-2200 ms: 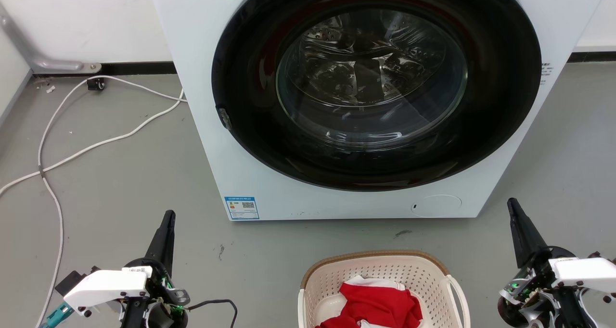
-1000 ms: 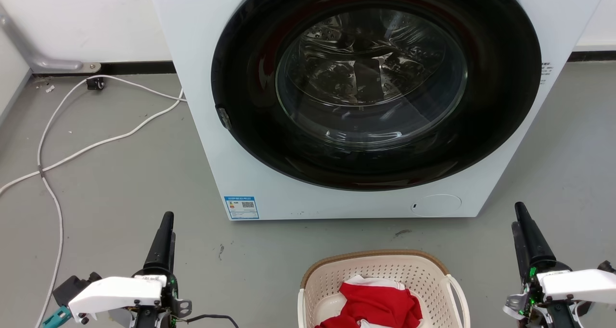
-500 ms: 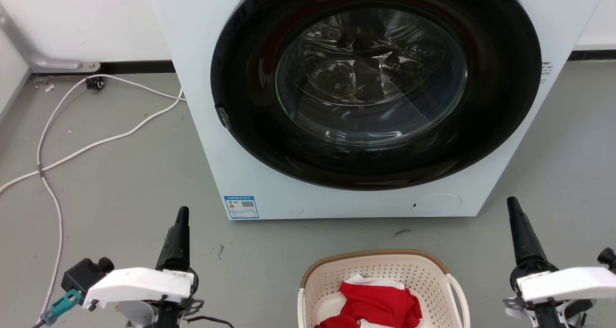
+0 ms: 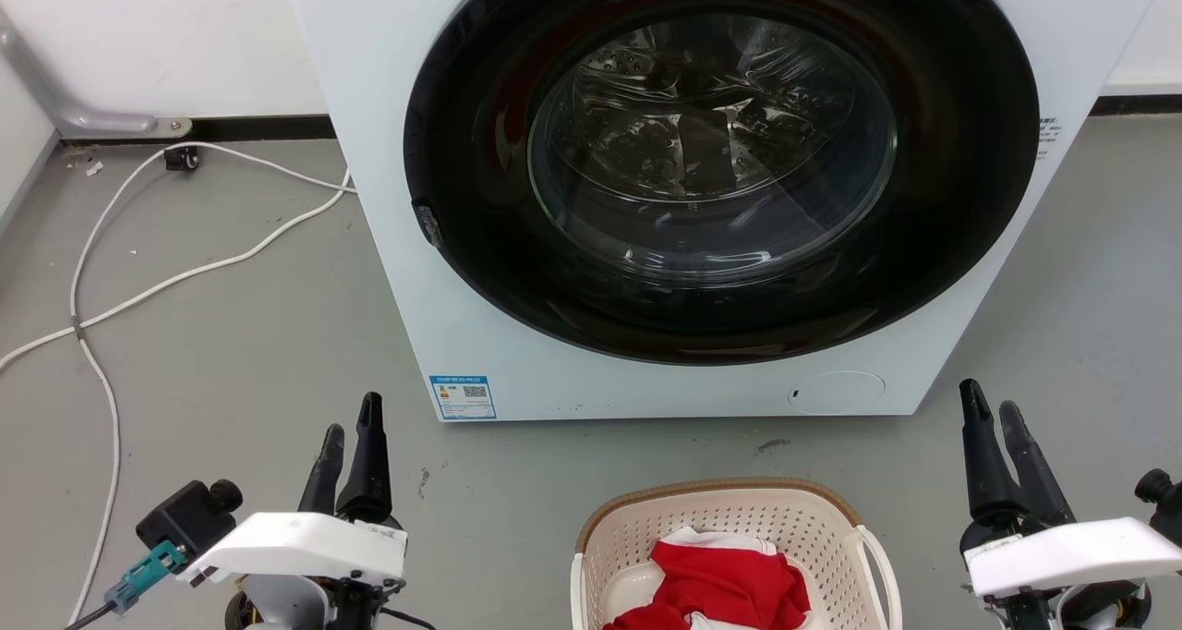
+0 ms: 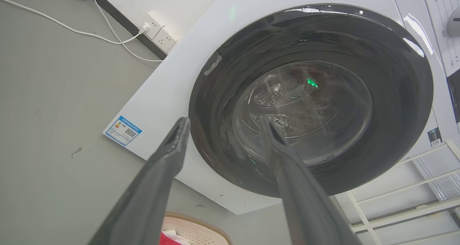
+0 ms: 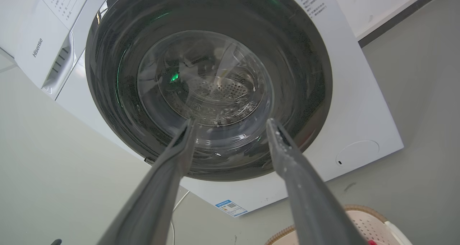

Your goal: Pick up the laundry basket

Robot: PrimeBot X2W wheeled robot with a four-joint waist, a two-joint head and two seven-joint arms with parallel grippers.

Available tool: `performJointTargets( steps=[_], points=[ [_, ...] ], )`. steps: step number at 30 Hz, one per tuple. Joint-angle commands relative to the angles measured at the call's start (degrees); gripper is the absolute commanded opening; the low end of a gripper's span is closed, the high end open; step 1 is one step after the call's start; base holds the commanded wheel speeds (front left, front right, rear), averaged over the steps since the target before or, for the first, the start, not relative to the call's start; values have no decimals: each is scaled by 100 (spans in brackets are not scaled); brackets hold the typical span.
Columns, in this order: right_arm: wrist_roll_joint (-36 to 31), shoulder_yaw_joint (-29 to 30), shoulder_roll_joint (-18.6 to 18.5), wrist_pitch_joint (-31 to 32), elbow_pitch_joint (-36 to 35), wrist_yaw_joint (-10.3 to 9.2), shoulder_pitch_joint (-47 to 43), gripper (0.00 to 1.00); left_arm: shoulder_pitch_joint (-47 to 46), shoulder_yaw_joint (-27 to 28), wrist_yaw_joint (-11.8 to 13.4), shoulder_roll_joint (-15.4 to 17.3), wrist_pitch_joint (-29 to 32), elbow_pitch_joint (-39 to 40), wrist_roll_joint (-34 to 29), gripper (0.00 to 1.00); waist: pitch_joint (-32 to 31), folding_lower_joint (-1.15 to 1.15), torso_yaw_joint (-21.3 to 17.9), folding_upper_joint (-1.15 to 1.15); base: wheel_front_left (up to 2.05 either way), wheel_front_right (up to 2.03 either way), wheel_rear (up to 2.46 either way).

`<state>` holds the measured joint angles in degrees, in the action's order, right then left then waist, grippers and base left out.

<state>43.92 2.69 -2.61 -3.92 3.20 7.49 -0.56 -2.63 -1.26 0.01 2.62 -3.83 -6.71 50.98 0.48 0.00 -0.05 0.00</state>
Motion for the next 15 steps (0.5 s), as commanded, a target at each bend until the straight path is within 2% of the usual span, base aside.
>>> performJointTargets(
  steps=[1, 15],
  points=[
    [-252, -22, -21, -69, -153, 0, -8, 100, -18, -42, 13, 24, -78, 119, -245, 100, 0, 0, 1, 0, 0, 0, 0],
    [-1289, -48, -26, -316, -445, 0, -148, 100, 64, -222, 9, 26, -325, 302, -1267, 100, 4, 0, -4, 0, 0, 0, 0]
  ],
)
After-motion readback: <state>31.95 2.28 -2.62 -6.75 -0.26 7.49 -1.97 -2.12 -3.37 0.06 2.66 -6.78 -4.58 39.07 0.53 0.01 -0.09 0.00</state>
